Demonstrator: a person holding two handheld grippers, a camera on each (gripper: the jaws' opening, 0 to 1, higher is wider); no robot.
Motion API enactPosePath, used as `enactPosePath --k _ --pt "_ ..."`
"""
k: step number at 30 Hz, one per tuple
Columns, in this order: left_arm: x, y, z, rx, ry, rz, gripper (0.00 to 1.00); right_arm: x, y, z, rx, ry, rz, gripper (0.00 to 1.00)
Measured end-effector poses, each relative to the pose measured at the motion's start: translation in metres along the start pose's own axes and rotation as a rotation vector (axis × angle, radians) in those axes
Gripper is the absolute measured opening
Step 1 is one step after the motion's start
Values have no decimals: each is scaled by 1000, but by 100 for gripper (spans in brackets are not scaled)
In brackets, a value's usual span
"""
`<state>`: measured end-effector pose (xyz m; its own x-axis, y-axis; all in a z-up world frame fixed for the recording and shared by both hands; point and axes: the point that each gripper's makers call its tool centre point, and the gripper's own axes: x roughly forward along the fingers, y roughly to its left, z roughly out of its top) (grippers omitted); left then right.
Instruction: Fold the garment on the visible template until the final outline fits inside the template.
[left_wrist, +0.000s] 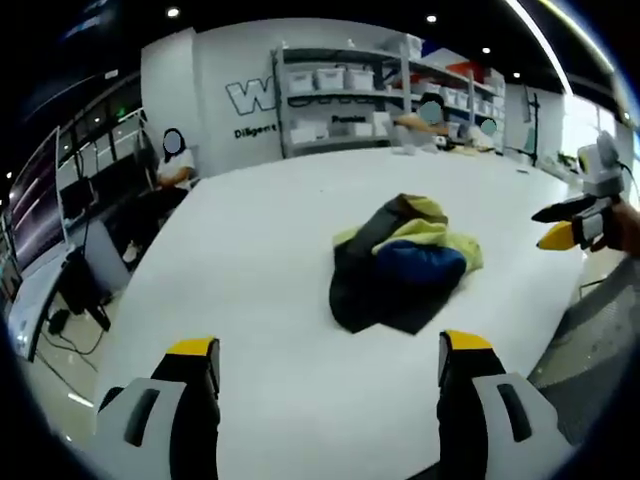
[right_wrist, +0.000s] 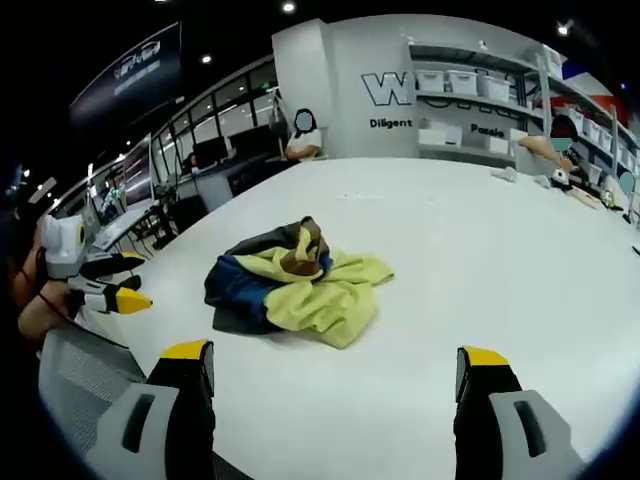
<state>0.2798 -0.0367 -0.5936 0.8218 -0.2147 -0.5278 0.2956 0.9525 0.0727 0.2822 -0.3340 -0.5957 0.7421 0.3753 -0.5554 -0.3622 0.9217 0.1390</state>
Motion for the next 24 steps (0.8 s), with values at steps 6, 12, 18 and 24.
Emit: enactPosePath --k 6,12,18,24 --pt "0 0 -1 -2 3 0 88 -1 -1 1 -3 -5 -5 99" --pt "0 1 -1 -1 2 1 88 -2 -3 3 7 -17 -13 99" --pt "0 0 -2 -1 9 0 87 -2 -3 3 1 -17 -12 99" --pt "-1 1 -3 -4 10 1 86 -1 -2 3 -6 -13 -11 99"
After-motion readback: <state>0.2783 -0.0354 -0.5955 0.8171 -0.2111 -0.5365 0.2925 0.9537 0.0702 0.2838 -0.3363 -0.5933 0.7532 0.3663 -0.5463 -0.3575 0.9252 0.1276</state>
